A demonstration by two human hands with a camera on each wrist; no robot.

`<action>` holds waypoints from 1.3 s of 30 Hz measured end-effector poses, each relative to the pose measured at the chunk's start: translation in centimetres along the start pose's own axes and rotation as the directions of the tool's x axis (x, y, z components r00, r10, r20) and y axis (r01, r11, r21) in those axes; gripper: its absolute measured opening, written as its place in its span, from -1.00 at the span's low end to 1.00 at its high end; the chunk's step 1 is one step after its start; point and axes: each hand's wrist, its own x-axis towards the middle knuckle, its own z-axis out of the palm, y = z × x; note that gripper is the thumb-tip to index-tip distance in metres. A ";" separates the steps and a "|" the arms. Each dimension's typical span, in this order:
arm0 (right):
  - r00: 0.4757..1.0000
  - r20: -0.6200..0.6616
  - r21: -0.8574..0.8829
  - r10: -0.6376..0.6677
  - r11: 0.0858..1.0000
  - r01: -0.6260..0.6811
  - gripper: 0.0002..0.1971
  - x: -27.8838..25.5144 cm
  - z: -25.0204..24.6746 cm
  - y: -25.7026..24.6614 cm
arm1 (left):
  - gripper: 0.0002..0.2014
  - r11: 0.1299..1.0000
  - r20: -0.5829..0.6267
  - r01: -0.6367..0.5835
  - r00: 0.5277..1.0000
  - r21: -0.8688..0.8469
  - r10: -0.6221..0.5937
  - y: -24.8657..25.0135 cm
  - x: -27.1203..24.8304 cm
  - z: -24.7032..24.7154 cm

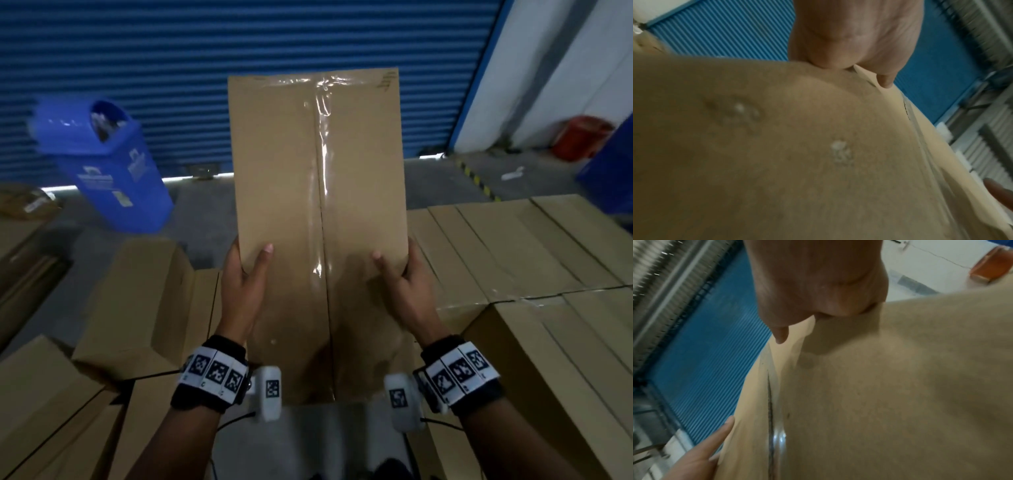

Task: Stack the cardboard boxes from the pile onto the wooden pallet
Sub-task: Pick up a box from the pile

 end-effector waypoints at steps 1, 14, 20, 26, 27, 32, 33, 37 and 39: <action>1.000 -0.006 0.008 -0.023 1.000 0.023 -0.33 -1.2 -0.6 -0.7 | -0.60 1.000 0.002 -0.018 1.000 -0.010 0.018 0.8 -1.4 -0.1; 0.983 -0.138 0.015 -0.125 0.992 0.128 -0.28 -22.3 -17.7 -3.2 | -0.64 0.979 0.109 -0.180 0.976 -0.094 0.190 6.2 -24.1 5.8; 0.960 -0.271 -0.012 -0.068 0.998 0.067 -0.34 -34.6 -28.6 -2.8 | -0.59 0.993 0.247 -0.080 0.964 -0.085 0.098 6.3 -36.2 12.2; 0.919 -0.392 -0.031 0.027 0.999 -0.042 -0.16 -40.5 -36.6 -1.2 | -0.56 0.997 0.353 -0.051 0.933 -0.062 0.070 7.7 -43.0 18.4; 0.913 -0.407 -0.027 0.027 0.999 -0.042 -0.16 -40.8 -37.7 -1.0 | -0.62 0.996 0.366 -0.058 0.927 -0.065 0.078 7.9 -43.6 19.6; 0.881 -0.474 -0.041 0.008 0.999 -0.031 -0.26 -39.8 -42.8 0.8 | -0.70 0.991 0.388 -0.109 0.912 -0.082 0.132 7.4 -44.1 26.1; 0.876 -0.483 -0.056 -0.004 0.998 -0.027 -0.30 -39.3 -43.9 1.2 | -0.65 0.989 0.380 -0.119 0.914 -0.088 0.144 7.0 -43.9 27.5; 0.881 -0.474 -0.078 0.007 0.996 -0.049 -0.27 -36.4 -48.1 3.0 | -0.57 0.992 0.380 -0.100 0.917 -0.079 0.122 5.8 -43.4 33.1; 0.887 -0.462 -0.090 0.025 0.993 -0.074 -0.20 -34.8 -50.1 3.6 | -0.52 0.993 0.377 -0.092 0.919 -0.072 0.113 5.2 -43.0 35.4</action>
